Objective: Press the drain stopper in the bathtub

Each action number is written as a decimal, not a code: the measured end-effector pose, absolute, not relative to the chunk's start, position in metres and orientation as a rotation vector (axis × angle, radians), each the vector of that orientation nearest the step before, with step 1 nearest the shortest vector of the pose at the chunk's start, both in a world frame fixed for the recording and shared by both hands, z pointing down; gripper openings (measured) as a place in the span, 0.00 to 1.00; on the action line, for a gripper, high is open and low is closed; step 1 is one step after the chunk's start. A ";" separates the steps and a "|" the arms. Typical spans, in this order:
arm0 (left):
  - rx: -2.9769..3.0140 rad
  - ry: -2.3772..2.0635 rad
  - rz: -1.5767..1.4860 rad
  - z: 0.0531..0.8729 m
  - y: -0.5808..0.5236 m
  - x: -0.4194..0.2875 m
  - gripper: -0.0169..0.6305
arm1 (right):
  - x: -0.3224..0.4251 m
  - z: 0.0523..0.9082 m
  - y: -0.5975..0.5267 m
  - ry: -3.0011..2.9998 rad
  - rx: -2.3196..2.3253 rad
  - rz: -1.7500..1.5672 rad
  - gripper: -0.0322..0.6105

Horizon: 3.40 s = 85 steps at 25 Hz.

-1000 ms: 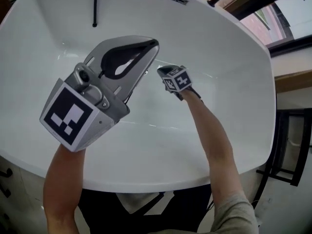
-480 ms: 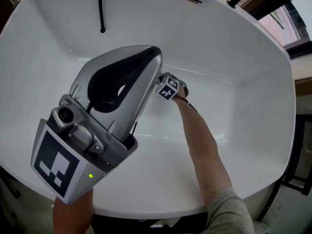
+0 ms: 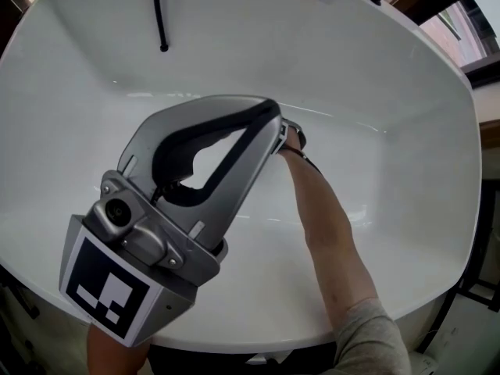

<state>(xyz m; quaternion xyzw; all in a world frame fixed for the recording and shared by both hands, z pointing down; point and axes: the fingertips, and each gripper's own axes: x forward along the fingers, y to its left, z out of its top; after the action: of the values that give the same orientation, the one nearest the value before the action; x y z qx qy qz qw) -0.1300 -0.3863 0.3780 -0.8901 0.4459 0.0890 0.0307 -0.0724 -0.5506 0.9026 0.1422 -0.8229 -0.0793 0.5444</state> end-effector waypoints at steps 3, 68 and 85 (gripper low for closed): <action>-2.719 1.360 0.212 0.378 -0.388 -0.130 0.01 | -0.074 0.876 -0.549 -2.007 0.351 -0.139 0.05; -2.571 0.740 0.125 0.063 0.047 0.071 0.01 | 0.122 0.008 0.122 -3.231 0.246 -0.858 0.05; -2.618 0.763 0.138 0.079 0.063 0.066 0.01 | 0.111 0.036 0.134 -3.155 0.251 -0.937 0.05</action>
<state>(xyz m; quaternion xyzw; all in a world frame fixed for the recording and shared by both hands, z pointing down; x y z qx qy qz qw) 0.0658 0.0628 0.0785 -0.9387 0.2734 0.0495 0.2041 0.1112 0.1344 0.0364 0.0759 -0.9528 -0.2831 -0.0795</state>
